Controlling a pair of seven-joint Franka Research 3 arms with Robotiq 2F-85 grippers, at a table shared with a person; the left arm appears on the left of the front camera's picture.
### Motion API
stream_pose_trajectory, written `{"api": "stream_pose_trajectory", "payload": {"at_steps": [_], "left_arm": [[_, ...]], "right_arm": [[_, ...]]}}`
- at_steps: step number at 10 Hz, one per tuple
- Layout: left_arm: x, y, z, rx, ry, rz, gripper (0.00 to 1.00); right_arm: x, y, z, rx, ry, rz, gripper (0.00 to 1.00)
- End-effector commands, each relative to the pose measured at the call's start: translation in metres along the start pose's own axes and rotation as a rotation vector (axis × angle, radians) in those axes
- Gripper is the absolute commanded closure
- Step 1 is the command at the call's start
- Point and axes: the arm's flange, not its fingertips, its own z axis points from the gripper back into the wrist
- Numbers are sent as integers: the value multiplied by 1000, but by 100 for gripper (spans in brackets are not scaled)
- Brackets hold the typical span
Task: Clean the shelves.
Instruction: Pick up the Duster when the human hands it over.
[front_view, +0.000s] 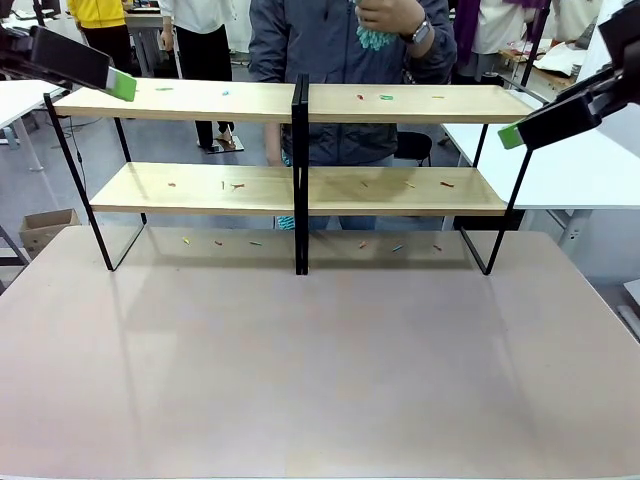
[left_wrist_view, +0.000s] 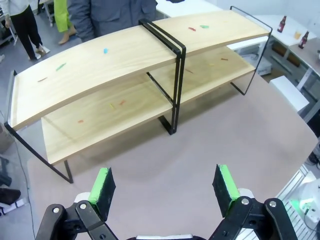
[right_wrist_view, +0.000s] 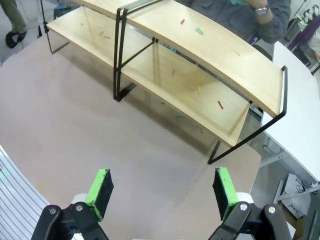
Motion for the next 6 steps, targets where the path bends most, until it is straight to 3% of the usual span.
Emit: {"api": "stream_pose_trajectory", "payload": {"at_steps": [1, 6], "left_arm": [[-29, 2, -6, 13, 5, 16, 0], [-27, 6, -9, -3, 4, 13, 0]], "right_arm": [[-16, 17, 2, 14, 16, -115, 0], [-14, 32, 28, 31, 82, -438, 0]]}}
